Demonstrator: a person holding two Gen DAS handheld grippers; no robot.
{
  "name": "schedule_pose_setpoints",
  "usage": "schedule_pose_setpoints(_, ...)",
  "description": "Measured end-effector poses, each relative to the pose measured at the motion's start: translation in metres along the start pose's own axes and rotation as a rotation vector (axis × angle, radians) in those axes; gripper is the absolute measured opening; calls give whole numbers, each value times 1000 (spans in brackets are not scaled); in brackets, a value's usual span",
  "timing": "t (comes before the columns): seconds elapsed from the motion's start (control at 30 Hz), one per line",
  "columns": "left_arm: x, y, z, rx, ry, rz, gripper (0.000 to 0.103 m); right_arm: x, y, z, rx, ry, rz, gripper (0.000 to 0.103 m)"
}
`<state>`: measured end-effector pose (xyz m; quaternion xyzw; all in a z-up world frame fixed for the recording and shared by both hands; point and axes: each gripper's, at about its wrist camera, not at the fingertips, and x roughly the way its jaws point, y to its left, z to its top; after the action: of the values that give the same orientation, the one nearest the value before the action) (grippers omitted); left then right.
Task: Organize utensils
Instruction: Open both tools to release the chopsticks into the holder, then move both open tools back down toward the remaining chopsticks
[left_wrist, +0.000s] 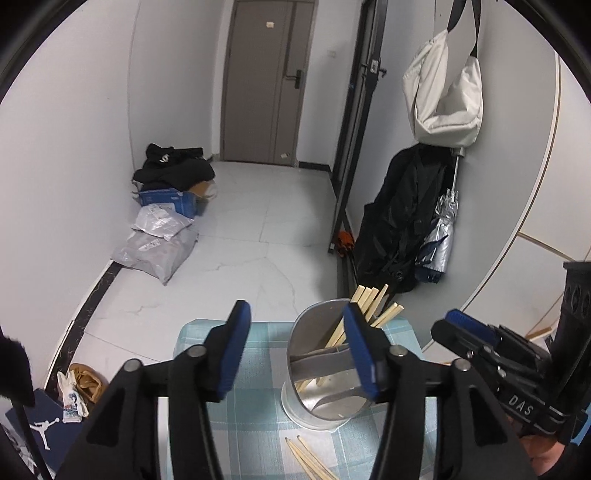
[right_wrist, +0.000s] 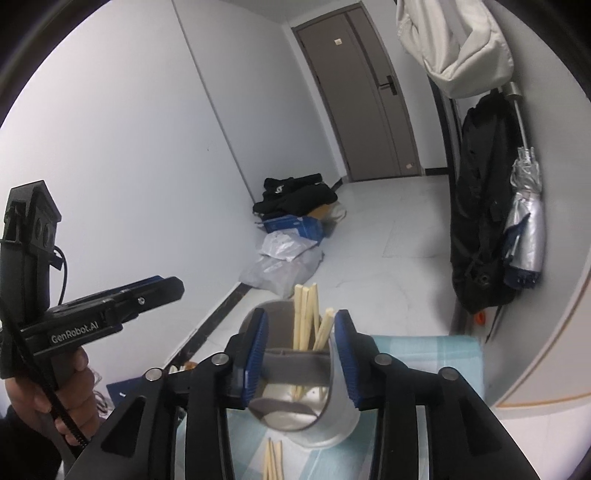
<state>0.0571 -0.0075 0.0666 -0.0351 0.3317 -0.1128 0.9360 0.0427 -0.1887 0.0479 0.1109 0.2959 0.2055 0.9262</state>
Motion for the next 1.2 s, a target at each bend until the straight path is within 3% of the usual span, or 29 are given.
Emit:
schedule_pose_setpoints(0.37, -27, -8, -23, -30, -56, 46, 70, -28, 11, -27, -20, -7, -18, 48)
schedule_pose_setpoints(0.57, -35, -8, -42, -40, -91, 73, 76, -37, 13, -46, -25, -17, -33, 58)
schedule_pose_setpoints(0.9, -27, 8, -74, -138, -81, 98, 77, -34, 14, -77, -42, 33, -78, 68)
schedule_pose_setpoints(1.2, -9, 19, -106, -171, -24, 100, 77, -22, 17, -102, -79, 103, -97, 69)
